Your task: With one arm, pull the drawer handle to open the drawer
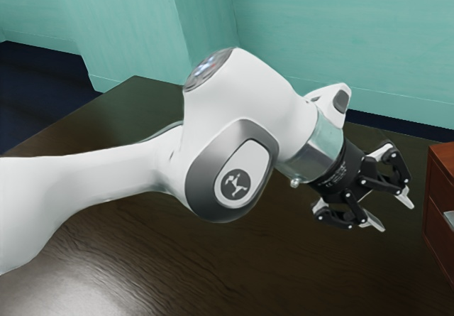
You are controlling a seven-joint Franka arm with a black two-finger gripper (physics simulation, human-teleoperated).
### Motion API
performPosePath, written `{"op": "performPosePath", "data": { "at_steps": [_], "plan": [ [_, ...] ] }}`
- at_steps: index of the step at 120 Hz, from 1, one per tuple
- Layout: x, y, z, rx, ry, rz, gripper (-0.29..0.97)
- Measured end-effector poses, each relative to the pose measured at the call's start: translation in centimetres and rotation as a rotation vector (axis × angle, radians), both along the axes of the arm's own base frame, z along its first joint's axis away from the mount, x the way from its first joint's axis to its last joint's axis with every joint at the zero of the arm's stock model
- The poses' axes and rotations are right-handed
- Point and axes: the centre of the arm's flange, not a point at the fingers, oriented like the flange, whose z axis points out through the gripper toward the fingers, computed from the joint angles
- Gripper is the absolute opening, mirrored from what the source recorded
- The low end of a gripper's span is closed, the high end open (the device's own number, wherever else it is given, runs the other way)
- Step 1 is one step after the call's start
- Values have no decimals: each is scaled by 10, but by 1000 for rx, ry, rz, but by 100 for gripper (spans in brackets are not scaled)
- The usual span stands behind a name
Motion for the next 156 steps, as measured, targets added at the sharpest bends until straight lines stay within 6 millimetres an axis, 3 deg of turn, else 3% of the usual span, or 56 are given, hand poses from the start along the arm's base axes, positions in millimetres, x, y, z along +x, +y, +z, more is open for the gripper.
{"op": "performPosePath", "data": {
  "at_steps": [13, 39, 64, 94, 156],
  "plan": [
    [-5, -14, -3, -7, 2, -14, 25],
    [-11, -57, -29, -27, 24, -61, 23],
    [5, -51, -19, -55, -10, -29, 21],
    [22, -55, -29, -68, -10, -18, 18],
    [18, -68, -37, -71, 1, -31, 11]
  ]
}}
